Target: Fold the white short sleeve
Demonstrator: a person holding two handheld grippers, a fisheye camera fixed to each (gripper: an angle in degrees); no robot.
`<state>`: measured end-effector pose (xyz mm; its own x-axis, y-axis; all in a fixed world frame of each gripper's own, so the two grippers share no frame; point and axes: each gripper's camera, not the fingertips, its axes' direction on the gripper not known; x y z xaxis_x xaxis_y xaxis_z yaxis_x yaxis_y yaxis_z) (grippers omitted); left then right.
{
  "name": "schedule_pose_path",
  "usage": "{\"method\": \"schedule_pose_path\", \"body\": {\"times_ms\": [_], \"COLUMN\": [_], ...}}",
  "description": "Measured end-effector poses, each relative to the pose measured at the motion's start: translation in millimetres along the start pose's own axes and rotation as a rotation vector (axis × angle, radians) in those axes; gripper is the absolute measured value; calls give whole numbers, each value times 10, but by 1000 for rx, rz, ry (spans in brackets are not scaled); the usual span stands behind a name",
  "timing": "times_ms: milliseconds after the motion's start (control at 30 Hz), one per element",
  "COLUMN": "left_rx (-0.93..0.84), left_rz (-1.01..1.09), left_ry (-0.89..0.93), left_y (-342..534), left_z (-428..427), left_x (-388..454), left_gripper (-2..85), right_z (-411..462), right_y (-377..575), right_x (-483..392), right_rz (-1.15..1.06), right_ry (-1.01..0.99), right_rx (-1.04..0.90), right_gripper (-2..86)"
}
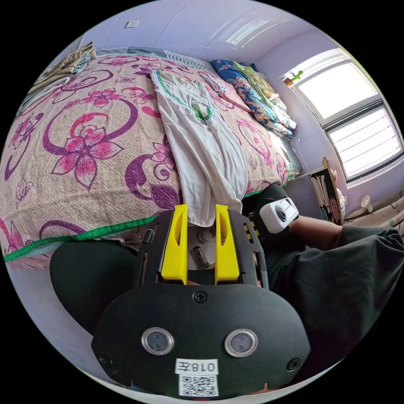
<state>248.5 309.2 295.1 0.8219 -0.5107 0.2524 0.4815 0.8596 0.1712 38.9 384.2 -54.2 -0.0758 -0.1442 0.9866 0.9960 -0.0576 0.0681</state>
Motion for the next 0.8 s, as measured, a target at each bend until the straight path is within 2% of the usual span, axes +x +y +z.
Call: {"method": "schedule_pose_path", "body": {"times_ms": [67,233,333,433,600,700,800], "left_rx": [-73,-181,-281,-374,-300,-204,-26], "left_rz": [11,19,33,42,-6,-83,-214], "left_ry": [-50,-99,-159,-188,-63,154,378], "left_y": [-80,-172,-179,-67,84,382,873], "left_z": [244,767,1163,1503,1257,855,386], "left_x": [19,-21,-27,-105,-322,-469,-684], "left_gripper": [101,108,109,80,-1,-8,-9], "right_z": [-108,-586,-730,-825,-859,-859,-866], "right_y": [193,1068,1519,1906,2347,2492,2571], "right_x": [-12,279,340,353,307,268,235], "right_rz": [48,403,537,637,712,722,721], "right_ry": [16,-42,-41,-47,-32,-23,0], "right_rx": [49,365,503,607,715,729,721], "right_gripper": [-3,-2,-2,-2,-1,-1,-2]}}
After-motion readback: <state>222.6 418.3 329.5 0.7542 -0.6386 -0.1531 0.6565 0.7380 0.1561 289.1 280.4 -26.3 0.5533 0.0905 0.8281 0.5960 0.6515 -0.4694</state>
